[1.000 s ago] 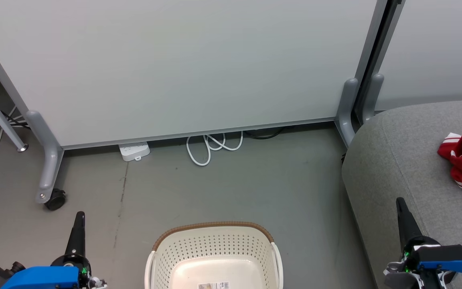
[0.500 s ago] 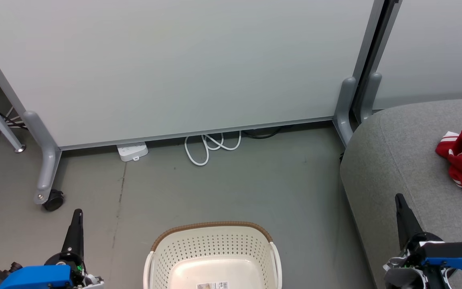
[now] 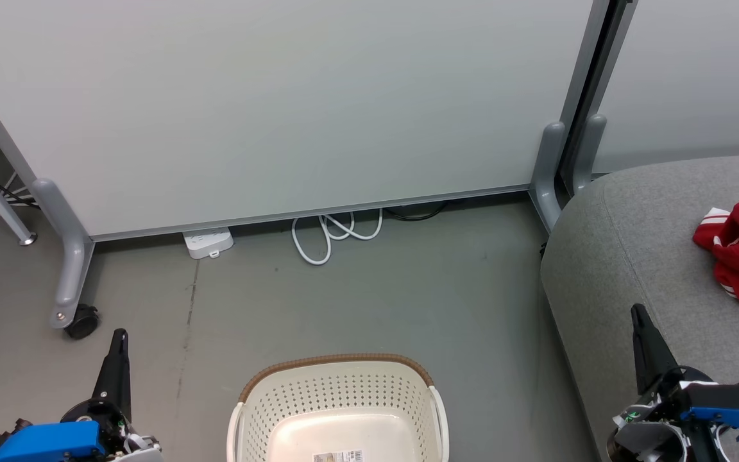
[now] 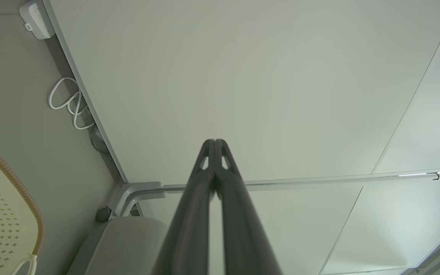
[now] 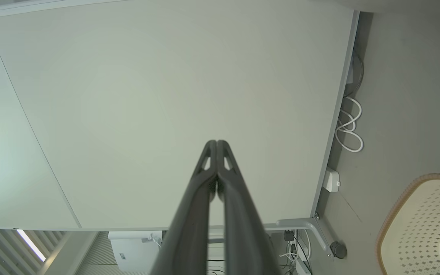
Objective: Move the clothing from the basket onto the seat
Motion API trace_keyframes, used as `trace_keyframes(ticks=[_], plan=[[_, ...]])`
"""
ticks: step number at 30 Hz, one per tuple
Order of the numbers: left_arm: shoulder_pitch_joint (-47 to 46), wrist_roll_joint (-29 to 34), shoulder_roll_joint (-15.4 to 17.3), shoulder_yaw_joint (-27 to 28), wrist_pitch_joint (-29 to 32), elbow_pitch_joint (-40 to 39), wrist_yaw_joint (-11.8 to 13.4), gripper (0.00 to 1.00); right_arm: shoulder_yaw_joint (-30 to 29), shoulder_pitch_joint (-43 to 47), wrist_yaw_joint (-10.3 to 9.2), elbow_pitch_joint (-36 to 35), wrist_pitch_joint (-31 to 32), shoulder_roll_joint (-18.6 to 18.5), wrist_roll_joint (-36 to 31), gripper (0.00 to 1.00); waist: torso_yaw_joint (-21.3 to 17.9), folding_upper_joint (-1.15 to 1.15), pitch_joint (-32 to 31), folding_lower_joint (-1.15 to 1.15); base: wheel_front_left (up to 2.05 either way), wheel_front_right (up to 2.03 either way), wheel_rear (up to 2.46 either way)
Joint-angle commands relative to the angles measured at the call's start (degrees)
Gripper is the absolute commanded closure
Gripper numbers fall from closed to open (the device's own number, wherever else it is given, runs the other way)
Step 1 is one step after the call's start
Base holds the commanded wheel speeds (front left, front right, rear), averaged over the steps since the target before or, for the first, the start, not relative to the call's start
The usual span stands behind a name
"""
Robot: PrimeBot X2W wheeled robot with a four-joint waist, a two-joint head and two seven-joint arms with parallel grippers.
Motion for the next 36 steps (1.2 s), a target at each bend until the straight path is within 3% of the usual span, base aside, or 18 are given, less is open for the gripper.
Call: trace_keyframes(ticks=[1, 36], plan=[[-0.55, -0.71, 0.34, 0.3, 0.38, -0.27, -0.33, 1.0, -0.14, -0.88, -0.02, 0.1, 0.23, -0.03, 0.96, 1.0, -0.02, 0.0, 0.0, 0.01, 0.0, 0.0, 0.0], [-0.54, -0.54, 0.33, 0.25, 0.29, -0.29, -0.33, 1.0, -0.11, -0.66, -0.02, 0.1, 0.25, -0.03, 0.73, 1.0, -0.03, 0.0, 0.01, 0.01, 0.0, 0.0, 0.0]])
